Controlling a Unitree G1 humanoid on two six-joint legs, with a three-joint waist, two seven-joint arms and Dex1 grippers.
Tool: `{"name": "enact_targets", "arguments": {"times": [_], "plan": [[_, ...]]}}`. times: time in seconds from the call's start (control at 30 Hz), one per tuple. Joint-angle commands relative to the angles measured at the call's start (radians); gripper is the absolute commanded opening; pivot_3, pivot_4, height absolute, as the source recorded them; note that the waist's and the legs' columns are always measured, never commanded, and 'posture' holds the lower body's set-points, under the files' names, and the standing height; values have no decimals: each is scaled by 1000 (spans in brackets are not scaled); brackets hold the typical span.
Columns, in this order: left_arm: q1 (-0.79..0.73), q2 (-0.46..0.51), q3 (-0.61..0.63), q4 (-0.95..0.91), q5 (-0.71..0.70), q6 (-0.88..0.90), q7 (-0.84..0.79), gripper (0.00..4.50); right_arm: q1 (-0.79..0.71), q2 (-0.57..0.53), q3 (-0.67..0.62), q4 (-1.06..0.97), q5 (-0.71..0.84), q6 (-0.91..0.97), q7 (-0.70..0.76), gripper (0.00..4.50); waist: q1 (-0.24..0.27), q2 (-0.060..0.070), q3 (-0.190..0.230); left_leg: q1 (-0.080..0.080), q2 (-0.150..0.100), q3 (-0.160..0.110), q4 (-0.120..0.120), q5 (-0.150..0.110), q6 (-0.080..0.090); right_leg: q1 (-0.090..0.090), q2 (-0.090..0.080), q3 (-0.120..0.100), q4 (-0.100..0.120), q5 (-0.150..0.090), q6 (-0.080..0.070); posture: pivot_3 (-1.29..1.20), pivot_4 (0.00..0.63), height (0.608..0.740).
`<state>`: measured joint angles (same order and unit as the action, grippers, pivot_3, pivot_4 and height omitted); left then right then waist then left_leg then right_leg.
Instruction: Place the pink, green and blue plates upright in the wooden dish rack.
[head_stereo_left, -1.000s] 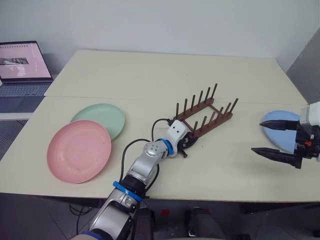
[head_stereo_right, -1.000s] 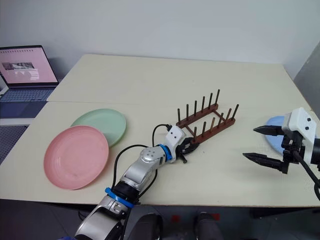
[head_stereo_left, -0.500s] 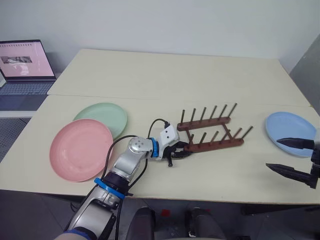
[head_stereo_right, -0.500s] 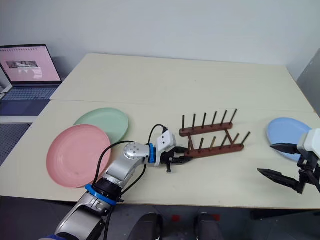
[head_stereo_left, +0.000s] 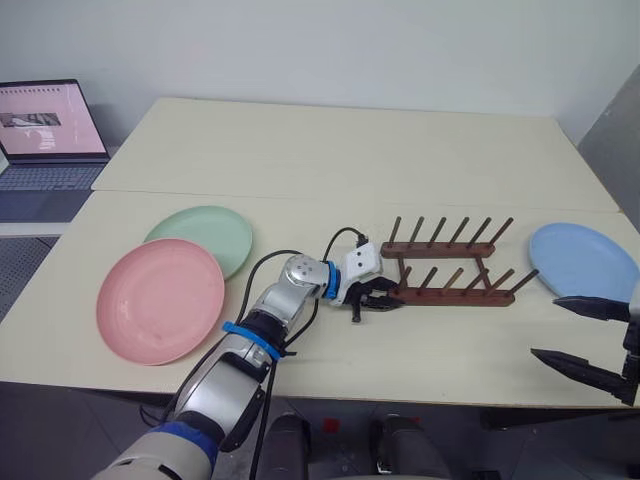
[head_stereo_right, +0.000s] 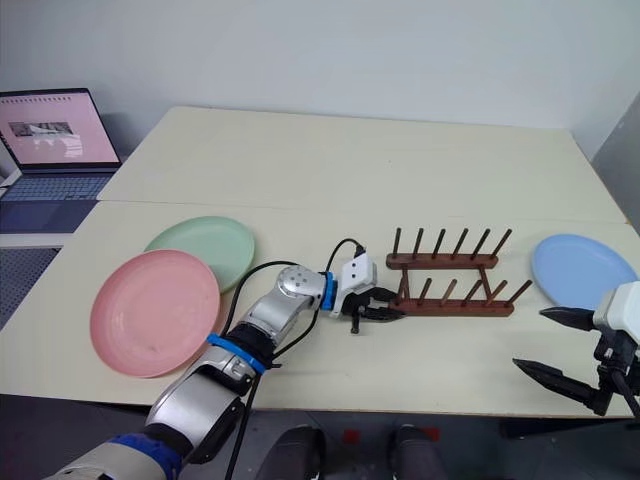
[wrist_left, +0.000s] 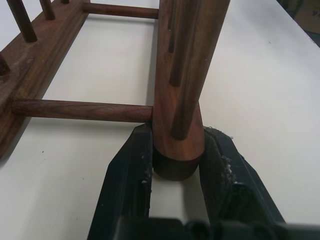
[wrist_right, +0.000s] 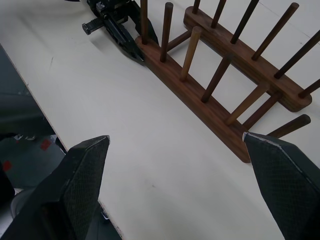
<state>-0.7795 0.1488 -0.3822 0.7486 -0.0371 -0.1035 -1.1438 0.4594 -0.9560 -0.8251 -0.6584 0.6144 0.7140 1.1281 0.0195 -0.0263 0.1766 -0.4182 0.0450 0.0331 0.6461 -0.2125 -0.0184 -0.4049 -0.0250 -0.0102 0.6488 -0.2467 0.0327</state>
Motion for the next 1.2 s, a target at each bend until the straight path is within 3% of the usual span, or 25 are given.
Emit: {"name": "enact_targets", "arguments": {"times": [0.03,0.27,0.4,0.47,0.57,0.83,0.9,0.93,1.2], "plan": [[-33,5,51,-2,-22,-12,-13,1987,2,4,-24,-22,16,6,-10,4500,0,0,0,0,0,0,0,0,0,0,0,0,0,0,0,0,150,739],[28,131,99,-233,-41,39,-35,3920,-35,-17,60,1,-43,-30,-50,4500,-7,0,0,0,1,0,0,0,0,0,0,0,1,0,0,0,150,739],[145,243,85,-567,-123,230,-122,3920,-66,-56,163,29,-117,-32,-96,4500,-15,1,0,1,2,-1,-1,0,0,0,0,1,1,0,-1,0,150,739],[188,268,63,-668,-136,294,-131,3515,-87,-73,212,48,-141,-45,-101,4500,-16,1,-1,1,2,-1,0,0,0,0,0,1,1,0,-1,0,150,739],[240,262,20,-755,-125,355,-104,2694,-139,-99,311,91,-175,-64,-105,3888,-10,1,-1,1,1,0,1,0,0,0,0,1,1,0,-1,0,150,739],[271,122,-66,-655,18,319,126,158,-304,-84,554,223,-290,-105,-189,959,-10,1,-1,1,0,0,3,0,0,1,0,3,1,0,-2,0,150,739],[256,98,-68,-606,40,305,163,0,-337,-69,600,250,-310,-117,-200,192,-10,1,-1,1,0,0,3,0,0,0,0,2,1,1,0,0,150,739],[243,82,-67,-574,50,293,186,0,-359,-57,634,271,-323,-127,-206,53,-11,1,-1,1,1,0,2,0,0,0,1,2,1,1,0,0,150,739],[165,12,-53,-416,91,222,271,0,-550,45,804,494,-465,-234,-293,53,-15,1,-1,1,1,0,2,0,0,0,2,3,2,1,0,0,150,739]]}}
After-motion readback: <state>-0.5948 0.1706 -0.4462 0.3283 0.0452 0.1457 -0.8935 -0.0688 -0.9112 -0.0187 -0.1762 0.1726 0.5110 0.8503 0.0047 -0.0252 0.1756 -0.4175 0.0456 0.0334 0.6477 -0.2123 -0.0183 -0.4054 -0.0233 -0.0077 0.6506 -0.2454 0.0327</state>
